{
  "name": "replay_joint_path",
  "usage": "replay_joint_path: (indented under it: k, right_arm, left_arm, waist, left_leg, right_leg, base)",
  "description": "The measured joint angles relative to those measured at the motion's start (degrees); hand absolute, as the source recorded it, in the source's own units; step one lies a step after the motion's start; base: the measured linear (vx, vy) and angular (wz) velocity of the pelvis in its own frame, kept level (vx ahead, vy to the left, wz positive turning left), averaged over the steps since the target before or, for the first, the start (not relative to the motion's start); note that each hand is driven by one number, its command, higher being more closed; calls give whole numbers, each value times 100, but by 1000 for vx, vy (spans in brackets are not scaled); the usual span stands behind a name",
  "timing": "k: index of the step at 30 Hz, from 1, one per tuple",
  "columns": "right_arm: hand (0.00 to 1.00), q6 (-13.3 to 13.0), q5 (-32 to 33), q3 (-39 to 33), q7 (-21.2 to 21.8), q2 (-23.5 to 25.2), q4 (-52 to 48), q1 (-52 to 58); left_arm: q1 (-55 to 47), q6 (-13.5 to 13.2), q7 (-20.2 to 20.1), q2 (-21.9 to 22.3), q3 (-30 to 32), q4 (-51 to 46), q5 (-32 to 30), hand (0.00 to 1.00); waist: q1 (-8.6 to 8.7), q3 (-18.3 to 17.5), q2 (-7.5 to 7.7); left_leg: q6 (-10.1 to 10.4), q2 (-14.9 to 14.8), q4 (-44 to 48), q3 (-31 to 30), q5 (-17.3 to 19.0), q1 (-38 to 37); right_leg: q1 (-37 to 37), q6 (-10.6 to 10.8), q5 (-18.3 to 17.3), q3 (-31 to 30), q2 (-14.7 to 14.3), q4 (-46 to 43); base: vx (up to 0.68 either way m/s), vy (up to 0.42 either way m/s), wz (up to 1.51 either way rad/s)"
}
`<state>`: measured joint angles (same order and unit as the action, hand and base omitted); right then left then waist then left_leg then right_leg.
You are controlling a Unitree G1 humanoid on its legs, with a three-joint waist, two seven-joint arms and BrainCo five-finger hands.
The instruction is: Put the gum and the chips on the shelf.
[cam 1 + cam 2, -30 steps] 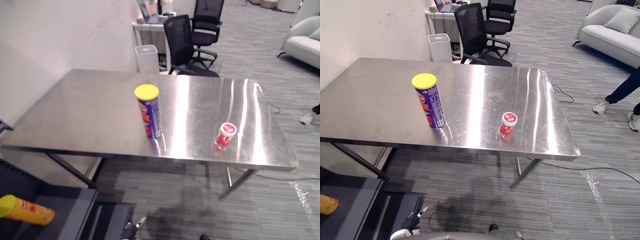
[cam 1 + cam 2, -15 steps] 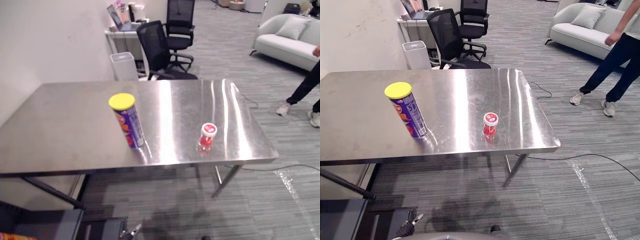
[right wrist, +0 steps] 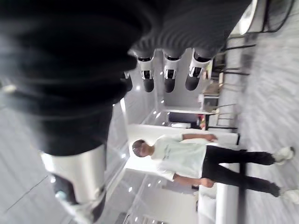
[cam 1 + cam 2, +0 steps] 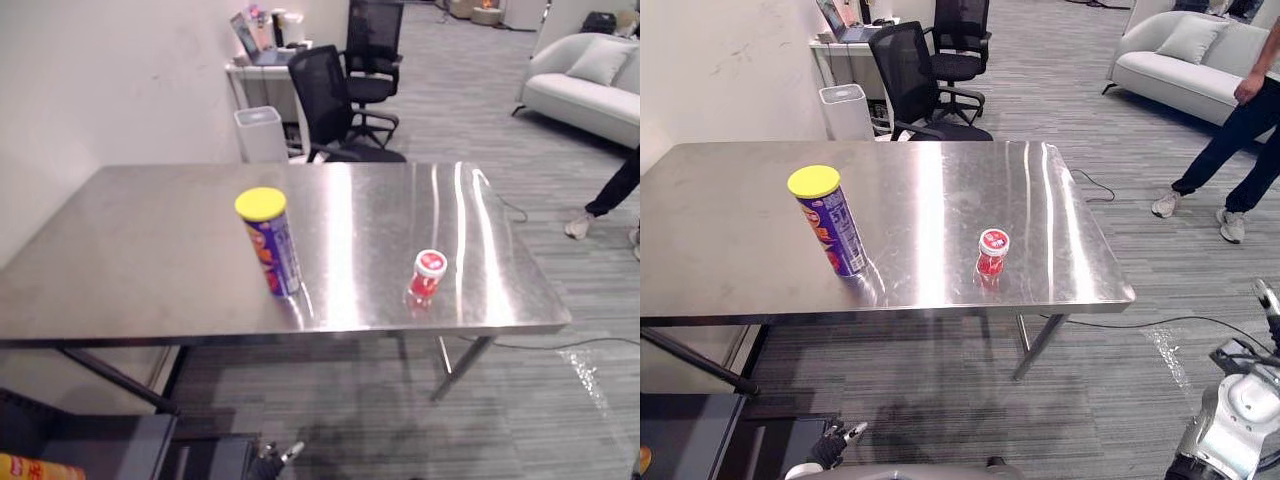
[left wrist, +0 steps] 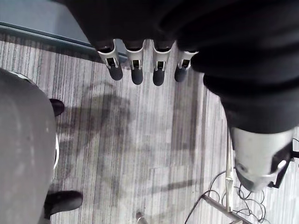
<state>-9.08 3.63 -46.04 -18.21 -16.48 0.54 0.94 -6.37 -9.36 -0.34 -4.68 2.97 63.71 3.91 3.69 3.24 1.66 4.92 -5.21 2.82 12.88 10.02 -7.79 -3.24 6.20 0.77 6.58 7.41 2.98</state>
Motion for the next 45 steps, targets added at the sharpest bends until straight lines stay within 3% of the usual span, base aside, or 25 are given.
replay_joint_path:
  k: [9, 15, 24, 39, 45]
  right_arm:
    - [0, -36, -142, 450, 480, -41, -140, 73]
    - [0, -38, -137, 1389, 1004, -170, -141, 75]
    - [0, -45, -132, 2221, 1497, -171, -196, 160]
    - [0, -48, -111, 2601, 1651, -171, -197, 199]
    - [0, -48, -93, 2646, 1816, -265, -195, 199]
  left_arm:
    - [8, -3, -22, 9, -93, -65, -10, 0]
    - [19, -6, -46, -8, -224, -103, -5, 0]
    - [35, -9, -124, -33, -264, -103, -4, 0]
    - [97, -13, -206, -71, -258, -106, 220, 0]
    - [168, -13, -221, -95, -258, -132, 221, 0]
  waist:
    - [-65, -4, 3]
    - [-87, 5, 17]
    - [-92, 29, 34]
    - [-102, 221, 51]
    - [-221, 284, 90]
  left_leg:
    - [-19, -5, 37, -249, -18, 170]
    - [-19, 0, 37, -258, -18, 173]
    - [-20, 3, 37, -261, -19, 174]
    - [-27, 3, 40, -363, -23, 279]
    - [-27, 6, 41, -375, -23, 399]
  right_leg:
    - [-18, 25, 15, 274, 6, 53]
    - [-36, 29, 18, 293, 10, 52]
    - [-35, 37, 23, 299, 12, 80]
    - [-12, 38, 23, 397, 14, 95]
    - [99, 44, 27, 405, 15, 99]
  base:
    - [14, -14, 13]
    - [2, 0, 1]
    - [0, 0, 0]
    - [0, -1, 2]
    - [0, 0, 0]
